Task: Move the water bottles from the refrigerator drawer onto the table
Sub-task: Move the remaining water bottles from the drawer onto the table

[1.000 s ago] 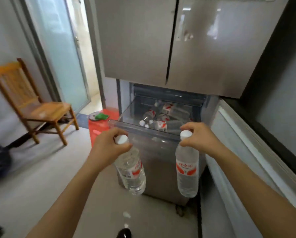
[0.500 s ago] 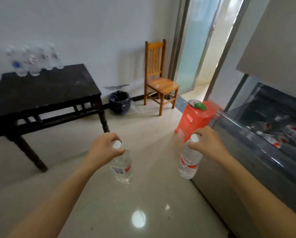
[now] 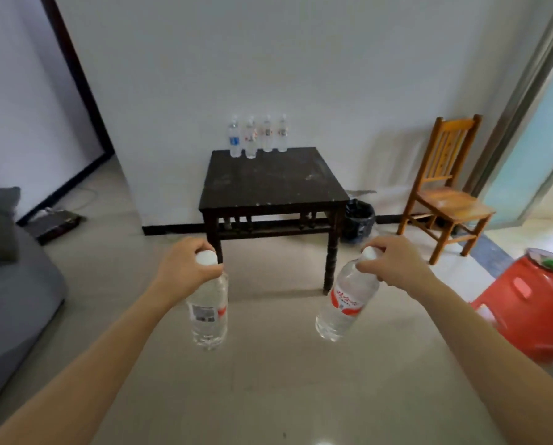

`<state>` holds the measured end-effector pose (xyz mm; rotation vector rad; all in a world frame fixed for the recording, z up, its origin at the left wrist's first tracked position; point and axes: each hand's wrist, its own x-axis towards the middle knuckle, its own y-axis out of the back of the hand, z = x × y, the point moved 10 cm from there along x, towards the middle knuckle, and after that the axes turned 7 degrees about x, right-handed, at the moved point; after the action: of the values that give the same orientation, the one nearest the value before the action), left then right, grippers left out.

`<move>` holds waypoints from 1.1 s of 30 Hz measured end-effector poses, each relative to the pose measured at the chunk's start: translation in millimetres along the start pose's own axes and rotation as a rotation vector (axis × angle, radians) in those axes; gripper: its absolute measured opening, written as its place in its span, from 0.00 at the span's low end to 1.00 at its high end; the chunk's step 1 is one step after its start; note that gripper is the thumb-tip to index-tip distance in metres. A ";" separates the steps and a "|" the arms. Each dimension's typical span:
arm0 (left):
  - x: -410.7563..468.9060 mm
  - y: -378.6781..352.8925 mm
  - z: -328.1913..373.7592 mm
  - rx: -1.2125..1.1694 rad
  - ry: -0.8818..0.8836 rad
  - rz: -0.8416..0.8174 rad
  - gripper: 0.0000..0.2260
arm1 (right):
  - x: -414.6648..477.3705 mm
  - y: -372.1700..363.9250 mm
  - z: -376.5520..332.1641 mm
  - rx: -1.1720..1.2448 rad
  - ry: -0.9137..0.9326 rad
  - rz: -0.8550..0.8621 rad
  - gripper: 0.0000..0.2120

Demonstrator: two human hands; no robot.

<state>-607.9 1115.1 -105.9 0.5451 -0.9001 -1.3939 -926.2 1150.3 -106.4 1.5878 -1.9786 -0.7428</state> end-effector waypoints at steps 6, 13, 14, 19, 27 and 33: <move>17.3 84.5 -92.9 -0.018 0.088 0.103 0.11 | 36.4 -73.5 -100.6 0.083 0.068 -0.099 0.09; 43.2 136.0 -187.5 -0.098 0.218 0.201 0.09 | 89.1 -153.8 -190.2 0.051 0.212 -0.222 0.09; 49.7 139.0 -202.1 -0.104 0.244 0.203 0.08 | 101.9 -165.6 -198.0 0.048 0.225 -0.236 0.10; 90.1 169.1 -283.1 -0.088 0.379 0.254 0.08 | 166.0 -251.5 -252.8 -0.012 0.331 -0.400 0.14; 153.9 259.9 -371.3 0.079 0.433 0.417 0.10 | 251.2 -404.9 -368.2 -0.058 0.501 -0.528 0.16; 203.3 307.0 -478.3 0.083 0.506 0.483 0.08 | 310.3 -498.9 -450.9 -0.040 0.577 -0.488 0.13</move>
<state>-54.3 874.9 -93.9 0.6538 -0.6200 -0.7345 -330.0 711.1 -104.9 2.0067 -1.1765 -0.4134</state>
